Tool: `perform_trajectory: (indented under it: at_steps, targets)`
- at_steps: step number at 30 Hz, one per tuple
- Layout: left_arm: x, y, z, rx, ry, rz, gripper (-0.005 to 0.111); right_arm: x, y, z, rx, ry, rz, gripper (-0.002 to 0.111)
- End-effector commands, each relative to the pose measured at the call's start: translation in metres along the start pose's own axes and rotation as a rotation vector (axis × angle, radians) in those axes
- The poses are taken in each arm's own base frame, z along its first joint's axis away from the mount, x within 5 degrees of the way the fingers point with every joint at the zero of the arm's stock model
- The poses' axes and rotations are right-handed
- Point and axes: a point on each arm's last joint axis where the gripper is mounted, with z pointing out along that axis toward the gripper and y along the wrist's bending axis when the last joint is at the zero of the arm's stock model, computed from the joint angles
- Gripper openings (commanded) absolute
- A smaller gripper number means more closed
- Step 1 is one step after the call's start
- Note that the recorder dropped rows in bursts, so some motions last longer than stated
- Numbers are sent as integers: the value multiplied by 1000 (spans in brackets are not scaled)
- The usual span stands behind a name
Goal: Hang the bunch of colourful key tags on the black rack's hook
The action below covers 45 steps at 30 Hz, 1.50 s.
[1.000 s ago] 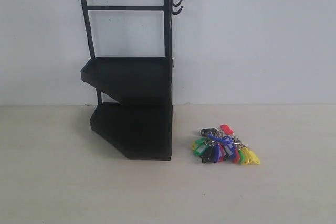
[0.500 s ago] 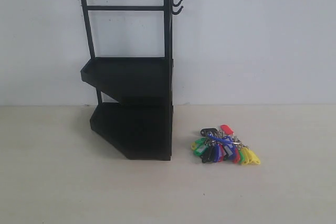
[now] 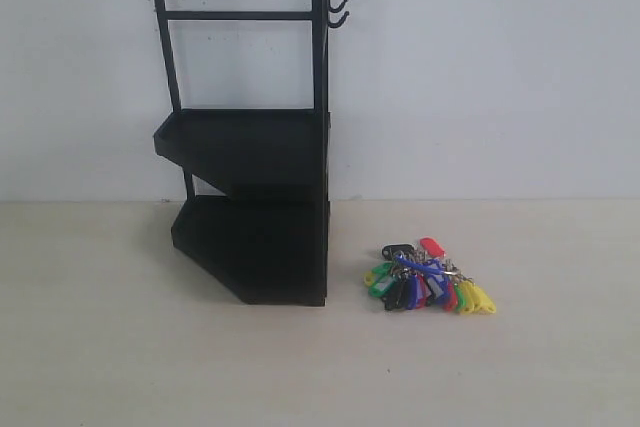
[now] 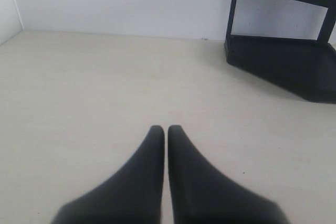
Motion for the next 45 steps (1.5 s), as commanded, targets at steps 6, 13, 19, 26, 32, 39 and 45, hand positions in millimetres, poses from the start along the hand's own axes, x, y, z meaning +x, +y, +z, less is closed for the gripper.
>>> perform_trajectory:
  at_steps: [6,13,19,26,32,39,45]
  targets:
    - [-1,0,0,-2,-7,-7,4,-36,-2,-7,22,-370,6,0]
    - [-1,0,0,-2,-7,-7,4,-85,5,-21,19,-467,-73,0]
    - [-1,0,0,-2,-7,-7,4,-120,14,-18,-21,-231,-112,0]
    - [-1,0,0,-2,-7,-7,4,-138,19,19,-53,142,-117,0]
    - [-1,0,0,-2,-7,-7,4,-140,18,40,-39,141,-98,0]
    - [-1,0,0,-2,-7,-7,4,-143,19,43,-38,115,-10,0]
    - [-1,0,0,-2,-7,-7,4,-145,19,43,-36,90,-7,0]
